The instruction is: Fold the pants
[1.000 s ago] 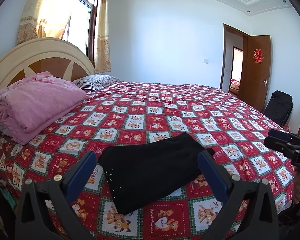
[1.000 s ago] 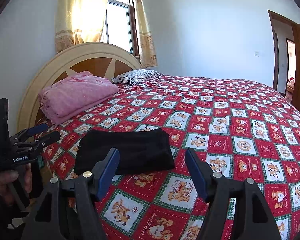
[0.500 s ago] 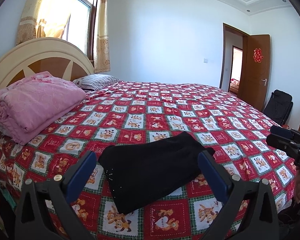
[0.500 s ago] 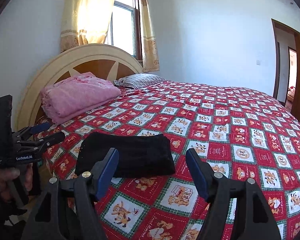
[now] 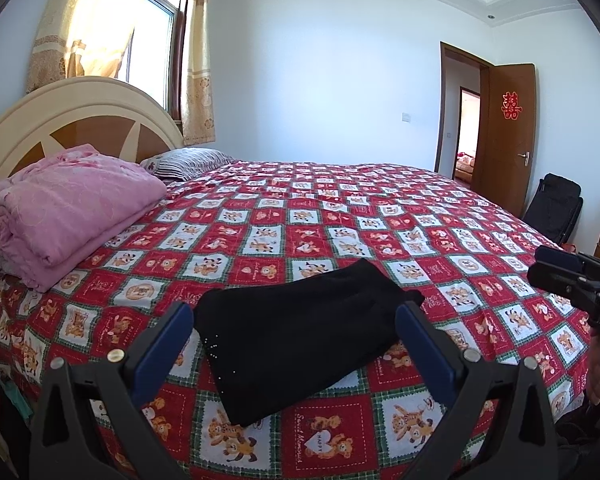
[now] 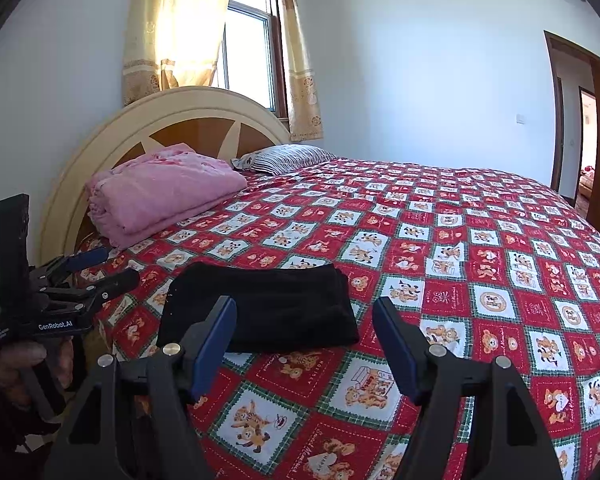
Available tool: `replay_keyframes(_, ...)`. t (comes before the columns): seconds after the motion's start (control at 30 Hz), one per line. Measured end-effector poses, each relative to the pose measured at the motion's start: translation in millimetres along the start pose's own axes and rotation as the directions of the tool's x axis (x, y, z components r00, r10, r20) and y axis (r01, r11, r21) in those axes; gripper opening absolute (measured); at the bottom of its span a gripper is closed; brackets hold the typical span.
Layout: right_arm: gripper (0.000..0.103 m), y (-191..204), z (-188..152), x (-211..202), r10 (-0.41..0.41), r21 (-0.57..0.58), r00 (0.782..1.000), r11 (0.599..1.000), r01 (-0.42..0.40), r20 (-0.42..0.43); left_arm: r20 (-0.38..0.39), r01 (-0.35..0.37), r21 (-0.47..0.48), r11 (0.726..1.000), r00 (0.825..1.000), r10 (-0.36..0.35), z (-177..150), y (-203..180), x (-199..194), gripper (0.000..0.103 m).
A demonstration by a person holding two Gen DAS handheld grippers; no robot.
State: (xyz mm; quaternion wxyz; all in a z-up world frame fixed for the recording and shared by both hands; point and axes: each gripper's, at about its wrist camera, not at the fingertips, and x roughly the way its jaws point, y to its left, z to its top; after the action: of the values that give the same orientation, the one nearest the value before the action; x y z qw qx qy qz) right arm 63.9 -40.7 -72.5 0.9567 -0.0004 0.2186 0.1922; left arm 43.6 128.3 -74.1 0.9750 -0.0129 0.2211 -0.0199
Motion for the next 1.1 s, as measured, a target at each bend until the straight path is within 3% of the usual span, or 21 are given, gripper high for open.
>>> replay_keyframes(0.33,0.072,-2.7,-0.4,0.3,-0.004,0.001,1.0,1.0,0.004,0.0,-0.038,0.0,0.008,1.0,0.999,0.001,-1.4,-0.1,5.1,0.103)
replay_keyframes(0.63,0.073,-2.4,0.2,-1.2,-0.009,-0.001,1.0,1.0,0.009,0.005,-0.002,-0.025,0.021,0.999,1.0,0.025,1.2,-3.4,0.3,0.103)
replay_keyframes(1.1,0.073,1.4,0.1,2.2,-0.008,-0.009,1.0,1.0,0.008,-0.007,-0.021,-0.054,-0.01,0.998,0.998,0.054,-2.5,5.9,5.6,0.103)
